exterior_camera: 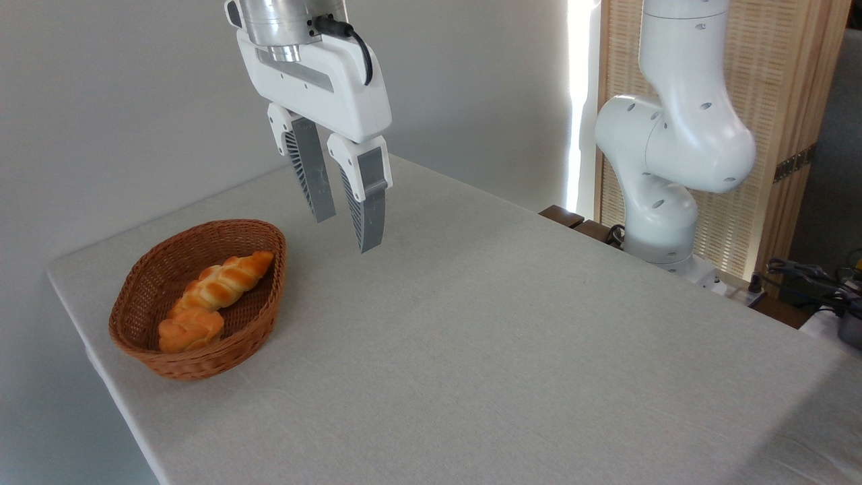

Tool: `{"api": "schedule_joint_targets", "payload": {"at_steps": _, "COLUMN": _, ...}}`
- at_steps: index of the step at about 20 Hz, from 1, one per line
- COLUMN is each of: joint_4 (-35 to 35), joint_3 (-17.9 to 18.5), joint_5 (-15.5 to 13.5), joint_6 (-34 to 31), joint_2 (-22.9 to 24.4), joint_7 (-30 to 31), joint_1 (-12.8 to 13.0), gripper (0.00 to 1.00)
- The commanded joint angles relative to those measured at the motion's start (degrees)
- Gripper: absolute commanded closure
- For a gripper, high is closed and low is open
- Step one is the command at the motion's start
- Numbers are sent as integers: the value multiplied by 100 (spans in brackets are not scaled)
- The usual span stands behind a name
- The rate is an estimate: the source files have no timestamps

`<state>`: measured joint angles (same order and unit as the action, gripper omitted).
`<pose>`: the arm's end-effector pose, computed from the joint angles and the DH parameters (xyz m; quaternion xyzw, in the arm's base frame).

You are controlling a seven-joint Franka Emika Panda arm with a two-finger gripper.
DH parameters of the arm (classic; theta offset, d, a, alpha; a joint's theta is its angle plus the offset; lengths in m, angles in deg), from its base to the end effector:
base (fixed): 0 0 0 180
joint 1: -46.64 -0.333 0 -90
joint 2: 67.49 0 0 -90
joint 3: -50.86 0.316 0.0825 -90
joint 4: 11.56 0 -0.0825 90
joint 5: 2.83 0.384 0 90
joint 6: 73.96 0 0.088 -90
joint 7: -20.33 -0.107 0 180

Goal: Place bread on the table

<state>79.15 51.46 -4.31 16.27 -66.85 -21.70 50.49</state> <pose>0.5503 -0.0340 0.6252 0.9229 -0.3849 0.0056 0.0118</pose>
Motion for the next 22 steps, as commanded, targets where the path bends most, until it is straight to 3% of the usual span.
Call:
{"api": "schedule_joint_targets", "payload": {"at_steps": 1, "joint_4": 16, "joint_3": -7, "joint_5": -28, "joint_6": 47, "joint_2": 42, "joint_7": -34, "joint_1": 11, "gripper": 0}}
{"api": "schedule_joint_targets", "payload": {"at_steps": 11, "joint_4": 17, "joint_3": -69, "joint_5": -89, "joint_6": 108, "joint_2": 16, "joint_7": -25, "joint_1": 37, "gripper": 0}}
{"api": "schedule_joint_targets", "payload": {"at_steps": 13, "joint_4": 17, "joint_3": -349, "joint_5": -89, "joint_6": 231, "joint_2": -28, "joint_7": 19, "joint_1": 46, "gripper": 0}}
{"api": "schedule_joint_targets", "payload": {"at_steps": 16, "joint_4": 17, "joint_3": -516, "joint_5": -116, "joint_6": 784, "joint_2": -151, "joint_7": 28, "joint_1": 55, "gripper": 0}}
{"api": "schedule_joint_targets", "payload": {"at_steps": 22, "joint_4": 122, "joint_3": -1254, "joint_5": -98, "joint_6": 2364, "joint_2": -713, "joint_7": 54, "joint_1": 99, "gripper": 0}}
